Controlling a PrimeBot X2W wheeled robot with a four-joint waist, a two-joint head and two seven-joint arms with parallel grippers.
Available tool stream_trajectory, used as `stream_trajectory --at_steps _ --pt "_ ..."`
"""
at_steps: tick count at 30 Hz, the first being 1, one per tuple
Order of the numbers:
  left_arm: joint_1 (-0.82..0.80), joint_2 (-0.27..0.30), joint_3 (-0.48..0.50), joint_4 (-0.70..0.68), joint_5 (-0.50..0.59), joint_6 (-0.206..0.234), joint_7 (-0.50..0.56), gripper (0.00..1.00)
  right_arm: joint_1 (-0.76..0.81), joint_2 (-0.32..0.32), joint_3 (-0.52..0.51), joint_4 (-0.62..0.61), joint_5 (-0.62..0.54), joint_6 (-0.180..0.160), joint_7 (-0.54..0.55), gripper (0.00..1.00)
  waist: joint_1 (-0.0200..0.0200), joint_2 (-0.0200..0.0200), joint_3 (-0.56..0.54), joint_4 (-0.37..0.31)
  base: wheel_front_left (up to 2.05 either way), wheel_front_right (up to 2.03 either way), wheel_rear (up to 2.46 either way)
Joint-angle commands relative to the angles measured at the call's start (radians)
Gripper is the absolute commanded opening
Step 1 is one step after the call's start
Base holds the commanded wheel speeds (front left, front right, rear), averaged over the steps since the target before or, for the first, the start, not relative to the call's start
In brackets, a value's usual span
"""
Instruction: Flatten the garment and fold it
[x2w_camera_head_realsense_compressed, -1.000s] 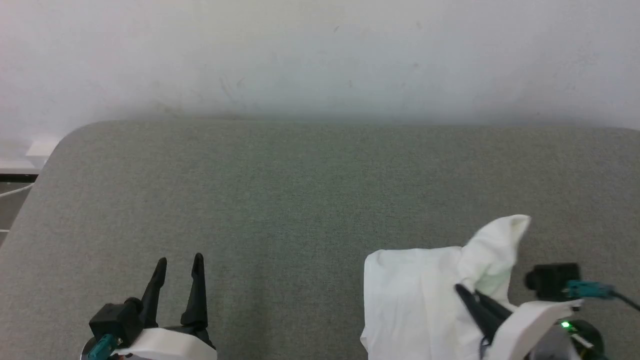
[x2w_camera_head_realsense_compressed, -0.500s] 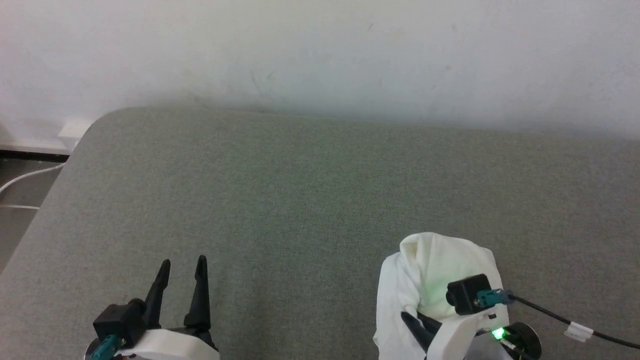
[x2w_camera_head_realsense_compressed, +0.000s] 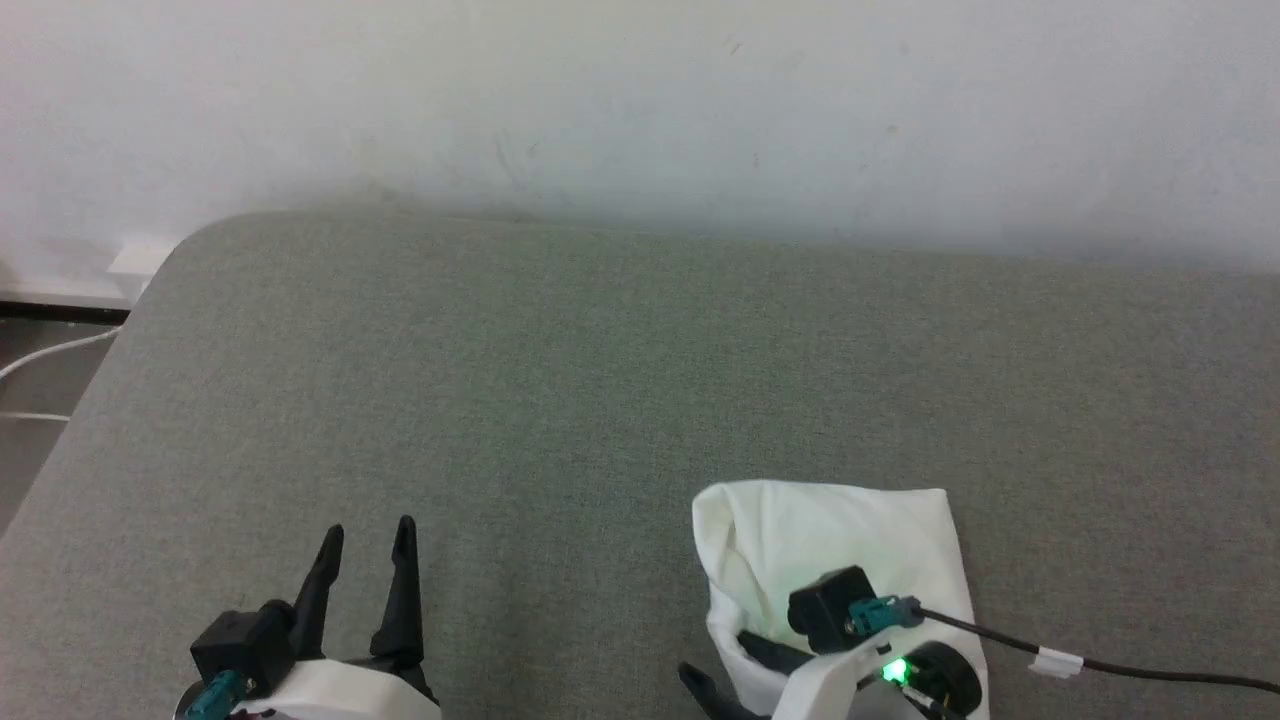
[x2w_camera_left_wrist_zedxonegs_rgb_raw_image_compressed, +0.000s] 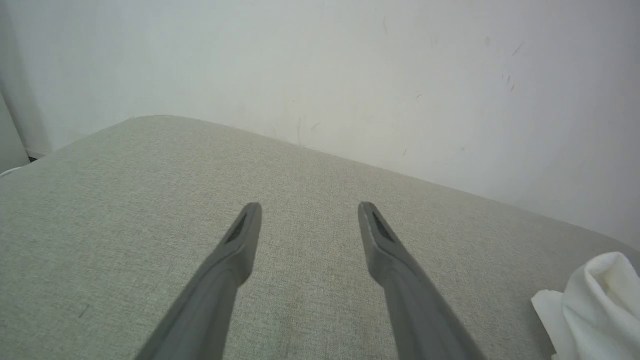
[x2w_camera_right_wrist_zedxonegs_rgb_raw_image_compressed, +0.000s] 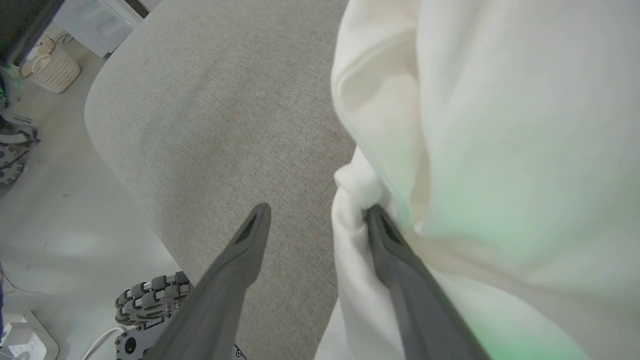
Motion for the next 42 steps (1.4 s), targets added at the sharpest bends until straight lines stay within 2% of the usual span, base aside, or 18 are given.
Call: stream_trajectory --at_steps 1,5,10,14,18,22,26,30,34,42 --pt "-0.007 -0.004 0.004 0.003 0.003 -0.006 -0.005 1.00 -0.033 0.005 0.018 -0.042 0.024 -0.001 -0.002 1.00 0.0000 0.0000 -0.011 -0.021 0.00 0.00 0.00" --pt "-0.008 -0.005 -0.003 0.003 0.005 -0.006 -0.005 1.00 -0.079 -0.012 -0.007 -0.134 0.003 -0.001 0.017 1.00 0.0000 0.0000 -0.022 -0.049 0.00 0.00 0.00" --pt "-0.009 -0.006 -0.006 -0.005 0.004 -0.007 -0.005 1.00 -0.166 -0.117 -0.088 -0.239 -0.107 -0.001 0.017 1.00 0.0000 0.0000 -0.028 -0.078 0.00 0.00 0.00" --pt "-0.012 -0.006 -0.007 -0.025 0.003 -0.007 -0.005 1.00 -0.228 -0.205 -0.161 -0.295 -0.188 -0.001 -0.081 1.00 0.0000 0.0000 -0.022 -0.095 0.00 0.00 0.00" --pt "-0.015 -0.006 -0.006 -0.047 0.003 -0.007 -0.005 1.00 -0.226 -0.252 -0.278 -0.293 -0.248 -0.001 -0.224 1.00 0.0000 0.0000 -0.008 -0.107 0.00 0.00 0.00" --pt "-0.020 -0.006 -0.007 -0.074 0.002 -0.005 -0.005 1.00 -0.172 -0.226 -0.420 -0.291 -0.283 -0.001 -0.364 1.00 0.0000 0.0000 0.011 -0.115 0.00 0.00 0.00" --pt "-0.022 -0.006 -0.007 -0.109 0.000 0.001 -0.005 1.00 -0.083 -0.153 -0.533 -0.298 -0.285 -0.001 -0.475 1.00 0.0000 0.0000 0.029 -0.118 0.00 0.00 0.00" --pt "-0.012 -0.006 -0.002 -0.139 -0.003 0.007 -0.005 1.00 -0.006 -0.070 -0.599 -0.308 -0.267 -0.001 -0.563 1.00 0.0000 0.0000 0.041 -0.121 0.00 0.00 0.00" --pt "-0.004 -0.006 0.002 -0.163 -0.001 0.012 -0.005 1.00 0.050 -0.032 -0.604 -0.305 -0.262 -0.001 -0.605 1.00 0.0000 0.0000 0.045 -0.120 0.00 0.00 0.00" --pt "0.006 -0.006 -0.007 -0.175 0.035 0.023 -0.005 1.00 0.079 -0.016 -0.563 -0.286 -0.271 -0.001 -0.627 1.00 0.0000 0.0000 0.043 -0.119 0.00 0.00 0.00"
